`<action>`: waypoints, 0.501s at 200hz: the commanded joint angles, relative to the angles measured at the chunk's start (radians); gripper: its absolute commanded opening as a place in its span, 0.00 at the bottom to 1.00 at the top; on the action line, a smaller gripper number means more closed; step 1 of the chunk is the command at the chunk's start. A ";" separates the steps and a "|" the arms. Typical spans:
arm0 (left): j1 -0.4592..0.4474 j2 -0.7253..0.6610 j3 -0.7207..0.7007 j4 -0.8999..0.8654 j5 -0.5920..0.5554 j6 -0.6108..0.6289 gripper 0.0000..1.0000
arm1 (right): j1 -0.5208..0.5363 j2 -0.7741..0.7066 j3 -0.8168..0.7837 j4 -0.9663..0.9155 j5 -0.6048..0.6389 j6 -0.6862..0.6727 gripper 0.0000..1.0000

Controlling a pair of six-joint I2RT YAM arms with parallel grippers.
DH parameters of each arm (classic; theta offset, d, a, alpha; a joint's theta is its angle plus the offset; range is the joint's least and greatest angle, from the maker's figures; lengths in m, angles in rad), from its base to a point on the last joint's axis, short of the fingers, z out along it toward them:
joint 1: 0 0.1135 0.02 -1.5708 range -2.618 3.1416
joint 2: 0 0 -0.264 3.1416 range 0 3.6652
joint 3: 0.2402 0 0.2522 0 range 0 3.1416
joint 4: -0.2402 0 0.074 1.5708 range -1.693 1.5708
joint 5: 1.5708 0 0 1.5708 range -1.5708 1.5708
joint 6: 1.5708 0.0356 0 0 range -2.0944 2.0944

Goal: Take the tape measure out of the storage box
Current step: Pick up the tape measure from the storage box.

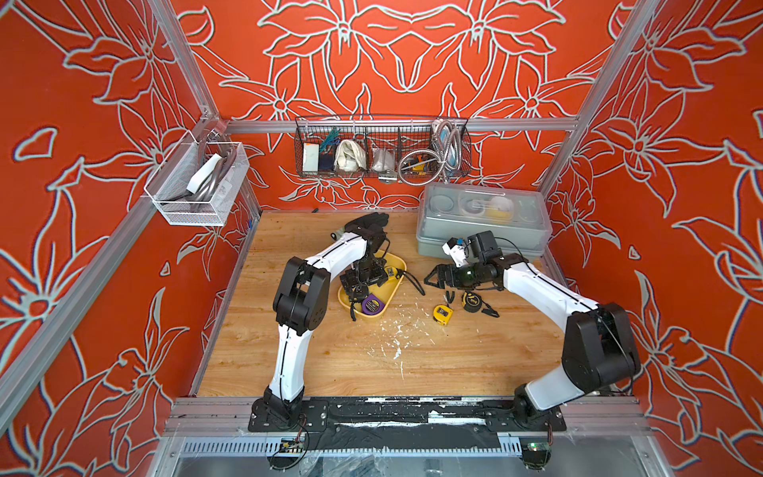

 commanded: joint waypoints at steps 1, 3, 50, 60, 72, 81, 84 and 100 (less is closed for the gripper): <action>0.001 0.030 0.003 -0.021 -0.012 -0.059 0.98 | 0.006 0.001 0.020 -0.013 0.021 -0.016 1.00; 0.002 0.030 0.003 -0.022 -0.013 -0.060 0.98 | 0.006 0.002 0.019 -0.013 0.021 -0.016 1.00; 0.036 0.105 0.065 -0.054 -0.021 -0.049 0.98 | 0.008 0.008 0.014 -0.010 0.013 -0.019 1.00; 0.042 0.138 0.102 -0.067 -0.025 -0.036 0.96 | 0.008 0.012 0.016 -0.011 0.011 -0.020 1.00; 0.049 0.176 0.144 -0.086 -0.013 -0.024 0.92 | 0.008 0.012 0.016 -0.007 0.008 -0.020 1.00; 0.049 0.197 0.174 -0.092 -0.007 -0.013 0.89 | 0.007 0.014 0.017 -0.009 0.006 -0.020 1.00; 0.049 0.201 0.182 -0.094 -0.007 -0.012 0.88 | 0.008 0.013 0.017 -0.008 0.005 -0.020 1.00; 0.044 0.210 0.209 -0.082 0.003 -0.002 0.84 | 0.008 0.011 0.012 -0.005 0.005 -0.017 1.00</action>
